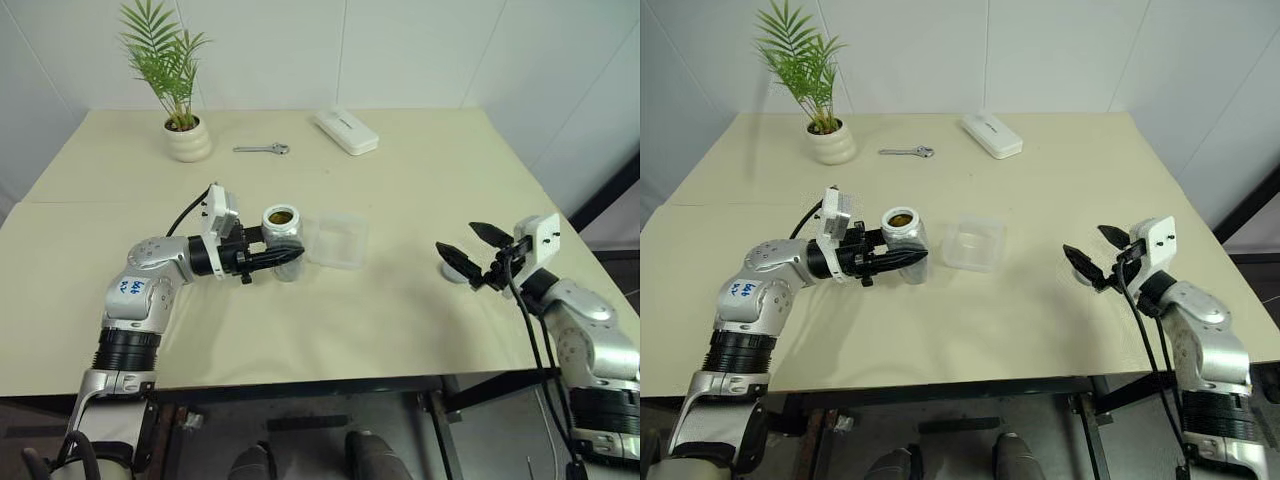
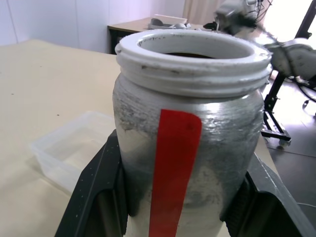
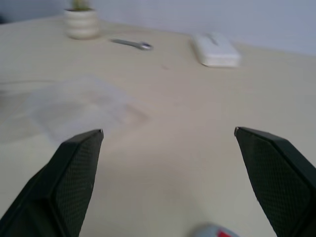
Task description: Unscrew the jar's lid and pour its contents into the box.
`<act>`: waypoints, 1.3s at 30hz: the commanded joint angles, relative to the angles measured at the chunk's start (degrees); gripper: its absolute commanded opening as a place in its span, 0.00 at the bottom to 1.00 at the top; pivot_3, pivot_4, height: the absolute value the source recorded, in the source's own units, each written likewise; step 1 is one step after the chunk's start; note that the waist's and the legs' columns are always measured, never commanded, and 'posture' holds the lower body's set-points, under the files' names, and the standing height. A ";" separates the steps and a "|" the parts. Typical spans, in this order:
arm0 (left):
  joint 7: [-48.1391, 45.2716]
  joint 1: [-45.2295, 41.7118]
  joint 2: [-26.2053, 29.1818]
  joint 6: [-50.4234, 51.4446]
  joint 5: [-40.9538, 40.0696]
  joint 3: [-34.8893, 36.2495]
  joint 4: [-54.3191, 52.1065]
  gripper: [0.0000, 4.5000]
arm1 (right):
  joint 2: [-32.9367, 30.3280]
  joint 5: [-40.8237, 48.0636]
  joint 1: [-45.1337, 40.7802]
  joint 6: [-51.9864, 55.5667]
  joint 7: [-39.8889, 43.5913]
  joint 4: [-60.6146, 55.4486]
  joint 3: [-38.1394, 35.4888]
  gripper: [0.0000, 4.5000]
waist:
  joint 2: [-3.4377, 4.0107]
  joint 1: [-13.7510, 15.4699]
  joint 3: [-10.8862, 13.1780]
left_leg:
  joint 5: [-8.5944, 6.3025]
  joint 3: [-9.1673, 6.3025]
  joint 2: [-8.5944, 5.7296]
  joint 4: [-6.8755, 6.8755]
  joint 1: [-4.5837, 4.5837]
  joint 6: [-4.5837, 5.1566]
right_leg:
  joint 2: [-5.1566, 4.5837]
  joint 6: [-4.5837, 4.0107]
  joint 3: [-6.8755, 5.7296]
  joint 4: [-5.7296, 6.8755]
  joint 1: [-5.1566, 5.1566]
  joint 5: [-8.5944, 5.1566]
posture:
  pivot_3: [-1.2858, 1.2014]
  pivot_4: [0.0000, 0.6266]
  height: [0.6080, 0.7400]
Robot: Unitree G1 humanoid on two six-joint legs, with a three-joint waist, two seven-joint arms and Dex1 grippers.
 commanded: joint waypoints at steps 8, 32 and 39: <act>7.84 -24.11 0.20 -14.40 16.50 -4.62 29.52 0.43 | -8.07 6.19 -0.93 12.57 2.78 -17.64 1.91 1.00 | -0.06 0.81 0.02 | -0.03 0.01 -0.07 0.07 -0.08 0.07 | -0.06 -0.27 0.00 -0.36 0.11 -0.13 | 0.52 0.24 1.00; 77.77 -40.59 -8.48 -46.12 77.58 -42.60 46.69 0.43 | 2.22 6.03 10.04 11.67 -10.83 -24.22 -2.29 1.00 | -0.09 3.63 0.04 | -0.46 0.10 -0.09 0.18 -0.33 0.12 | -0.05 0.29 0.07 -0.38 -0.09 -0.20 | 0.52 0.24 1.00; 102.59 -42.04 -12.12 -36.27 95.74 -56.98 51.20 0.43 | 4.36 6.68 10.82 11.53 -12.51 -25.35 -1.64 1.00 | -0.10 3.88 0.05 | -0.53 0.12 -0.10 0.20 -0.35 0.08 | -0.05 0.31 0.07 -0.43 -0.09 -0.20 | 0.52 0.24 1.00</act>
